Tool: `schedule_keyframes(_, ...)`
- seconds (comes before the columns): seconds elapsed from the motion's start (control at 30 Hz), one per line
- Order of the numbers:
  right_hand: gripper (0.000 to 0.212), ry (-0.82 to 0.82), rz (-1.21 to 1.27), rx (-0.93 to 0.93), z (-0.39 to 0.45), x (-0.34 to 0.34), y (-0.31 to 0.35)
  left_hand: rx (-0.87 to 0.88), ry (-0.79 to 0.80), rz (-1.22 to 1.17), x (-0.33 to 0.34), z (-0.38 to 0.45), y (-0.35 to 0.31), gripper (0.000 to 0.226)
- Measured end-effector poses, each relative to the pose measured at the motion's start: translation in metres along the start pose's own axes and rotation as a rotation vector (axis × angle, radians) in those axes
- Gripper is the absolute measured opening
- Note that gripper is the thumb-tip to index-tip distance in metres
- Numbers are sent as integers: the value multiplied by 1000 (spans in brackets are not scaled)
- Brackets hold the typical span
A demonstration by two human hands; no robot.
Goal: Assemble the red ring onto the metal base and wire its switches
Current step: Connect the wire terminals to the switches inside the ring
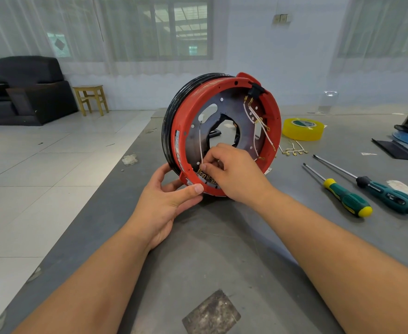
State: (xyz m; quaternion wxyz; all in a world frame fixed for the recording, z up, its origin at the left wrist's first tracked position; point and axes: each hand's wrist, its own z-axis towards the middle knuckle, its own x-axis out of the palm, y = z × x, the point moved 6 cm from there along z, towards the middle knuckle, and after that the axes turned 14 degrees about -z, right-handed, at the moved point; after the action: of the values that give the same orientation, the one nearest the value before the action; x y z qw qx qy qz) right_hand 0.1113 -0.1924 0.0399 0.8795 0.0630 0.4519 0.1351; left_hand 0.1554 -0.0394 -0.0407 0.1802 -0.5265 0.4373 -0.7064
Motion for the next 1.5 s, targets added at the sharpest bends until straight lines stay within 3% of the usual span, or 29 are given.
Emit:
schedule_keyframes(0.97, 13, 32, -50, -69, -2, 0, 5, 20, -2, 12, 0, -2, 1, 100)
schedule_keyframes(1.33, 23, -179, 4, -33, -17, -1, -6, 26, -61, -41, 2, -2, -2, 83)
schedule_keyframes(1.5, 45, -114, -200, -32, -29, -3, -10, 17, -97, -60, 1, -2, -2, 60)
